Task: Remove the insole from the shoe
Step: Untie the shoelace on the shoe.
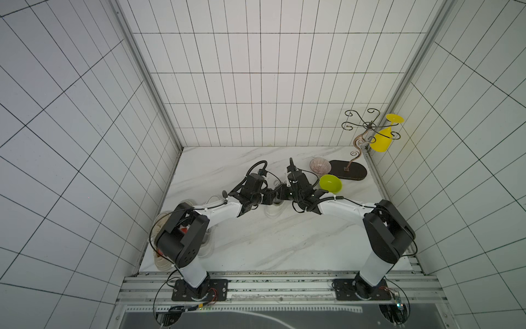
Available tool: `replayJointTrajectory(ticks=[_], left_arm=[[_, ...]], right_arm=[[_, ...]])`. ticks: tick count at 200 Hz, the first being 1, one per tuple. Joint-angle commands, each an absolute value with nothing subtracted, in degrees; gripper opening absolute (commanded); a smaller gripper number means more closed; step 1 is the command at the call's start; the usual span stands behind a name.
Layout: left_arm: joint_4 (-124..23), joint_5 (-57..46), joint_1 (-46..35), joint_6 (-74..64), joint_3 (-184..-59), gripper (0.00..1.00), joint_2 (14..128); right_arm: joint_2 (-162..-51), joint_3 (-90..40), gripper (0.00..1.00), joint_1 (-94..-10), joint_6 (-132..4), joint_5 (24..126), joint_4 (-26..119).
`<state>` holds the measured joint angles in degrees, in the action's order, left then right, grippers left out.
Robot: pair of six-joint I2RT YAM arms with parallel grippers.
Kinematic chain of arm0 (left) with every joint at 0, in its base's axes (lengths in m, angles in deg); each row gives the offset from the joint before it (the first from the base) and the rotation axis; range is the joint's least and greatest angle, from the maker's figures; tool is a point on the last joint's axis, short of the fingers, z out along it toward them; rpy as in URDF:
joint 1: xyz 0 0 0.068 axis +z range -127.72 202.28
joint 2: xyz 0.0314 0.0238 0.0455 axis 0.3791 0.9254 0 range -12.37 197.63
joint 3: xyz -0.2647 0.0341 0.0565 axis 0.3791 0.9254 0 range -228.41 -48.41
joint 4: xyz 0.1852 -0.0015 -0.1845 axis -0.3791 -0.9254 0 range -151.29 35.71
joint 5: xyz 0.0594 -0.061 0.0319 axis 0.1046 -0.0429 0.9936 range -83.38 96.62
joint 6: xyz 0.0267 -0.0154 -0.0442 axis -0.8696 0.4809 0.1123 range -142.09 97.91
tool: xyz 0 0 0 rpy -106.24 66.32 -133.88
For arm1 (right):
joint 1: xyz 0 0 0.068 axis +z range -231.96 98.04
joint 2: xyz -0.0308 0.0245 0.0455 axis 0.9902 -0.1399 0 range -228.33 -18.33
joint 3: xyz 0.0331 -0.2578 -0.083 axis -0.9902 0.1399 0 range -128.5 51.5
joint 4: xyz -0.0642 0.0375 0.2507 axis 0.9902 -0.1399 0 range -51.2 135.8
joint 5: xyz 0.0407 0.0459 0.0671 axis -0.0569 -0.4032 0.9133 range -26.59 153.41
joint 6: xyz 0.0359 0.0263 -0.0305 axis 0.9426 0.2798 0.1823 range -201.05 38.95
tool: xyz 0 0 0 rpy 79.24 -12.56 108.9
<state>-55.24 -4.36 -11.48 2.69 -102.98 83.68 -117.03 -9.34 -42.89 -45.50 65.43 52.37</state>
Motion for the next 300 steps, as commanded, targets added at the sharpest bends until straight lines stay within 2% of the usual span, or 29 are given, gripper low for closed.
replayJointTrajectory(ticks=[1, 35, 69, 110, 176, 213, 300], left_arm=[[-58.18, -4.32, -12.7, 3.52, -103.67, 0.32, 86.34], [-58.85, -3.33, -12.23, 3.93, -104.57, 0.37, 86.85], [-58.14, -4.51, -11.91, 3.98, -104.46, 0.48, 86.95], [-58.42, -4.9, -11.82, 4.39, -106.96, 0.5, 89.72], [-58.81, -1.19, -10.48, 6.29, -107.92, 0.15, 90.73], [-59.12, 1.54, -9.29, 7.6, -106.52, 0.02, 89.2], [-58.37, 1.83, -7.89, 6.21, -103.97, 0.0, 86.34]], right_arm=[[-113.96, -13.34, 0.03, -42.36, -46.95, 65.05, 51.98], [-110.92, -12.17, 0.02, -42.23, -48.43, 67.61, 51.46], [-109.18, -11.3, 0.0, -42.23, -48.88, 67.98, 50.81], [-108.18, -10.78, 0.0, -42.23, -49.23, 68.37, 50.72], [-104.27, -7.74, 0.0, -42.21, -50.01, 67.47, 49.28], [-102.56, -5.24, 0.0, -42.26, -50.02, 67.1, 48.99], [-95.7, -2.54, 0.0, -45.92, -51.26, 62.04, 46.5]])
